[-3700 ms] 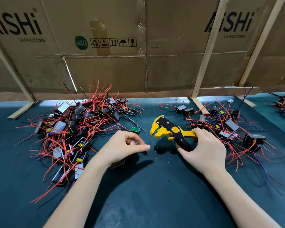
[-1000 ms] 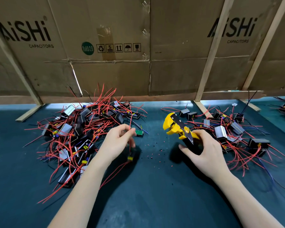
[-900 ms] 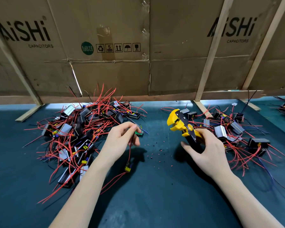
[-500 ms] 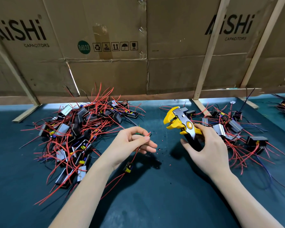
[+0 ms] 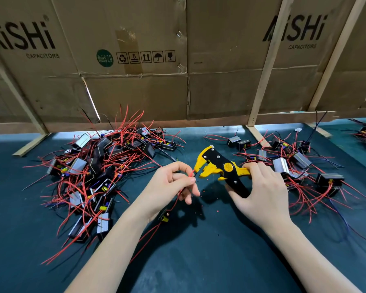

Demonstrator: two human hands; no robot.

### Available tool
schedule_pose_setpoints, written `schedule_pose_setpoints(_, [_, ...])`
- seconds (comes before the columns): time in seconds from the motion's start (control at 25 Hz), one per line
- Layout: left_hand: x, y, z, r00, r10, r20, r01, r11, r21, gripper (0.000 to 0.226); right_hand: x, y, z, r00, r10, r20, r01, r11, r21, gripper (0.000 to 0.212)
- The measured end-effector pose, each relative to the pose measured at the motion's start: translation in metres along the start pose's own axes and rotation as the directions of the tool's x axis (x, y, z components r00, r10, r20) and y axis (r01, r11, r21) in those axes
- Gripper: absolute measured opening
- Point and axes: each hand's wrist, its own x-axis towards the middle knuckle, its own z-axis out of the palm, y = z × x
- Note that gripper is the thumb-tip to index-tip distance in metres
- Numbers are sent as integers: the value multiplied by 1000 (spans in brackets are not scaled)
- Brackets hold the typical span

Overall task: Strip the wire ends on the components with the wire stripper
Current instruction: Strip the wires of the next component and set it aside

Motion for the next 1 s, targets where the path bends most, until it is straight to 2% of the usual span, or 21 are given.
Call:
schedule_pose_setpoints(0.24, [0,1,1,1000,-6,-20,6,1000,5,6,1,-2,1,1000,-5,-7,5,1000,-3,53])
schedule_pose_setpoints(0.64, [-1,2,1,999,-27,-33,28,999,17,10,-1,-4,0,997,-13,-77,11,1000,-28,47])
schedule_pose_setpoints(1.0, [-1,0,1,999,-35,-28,36,999,16,11,0,-5,-1,996,-41,-74,38,999,-33,44])
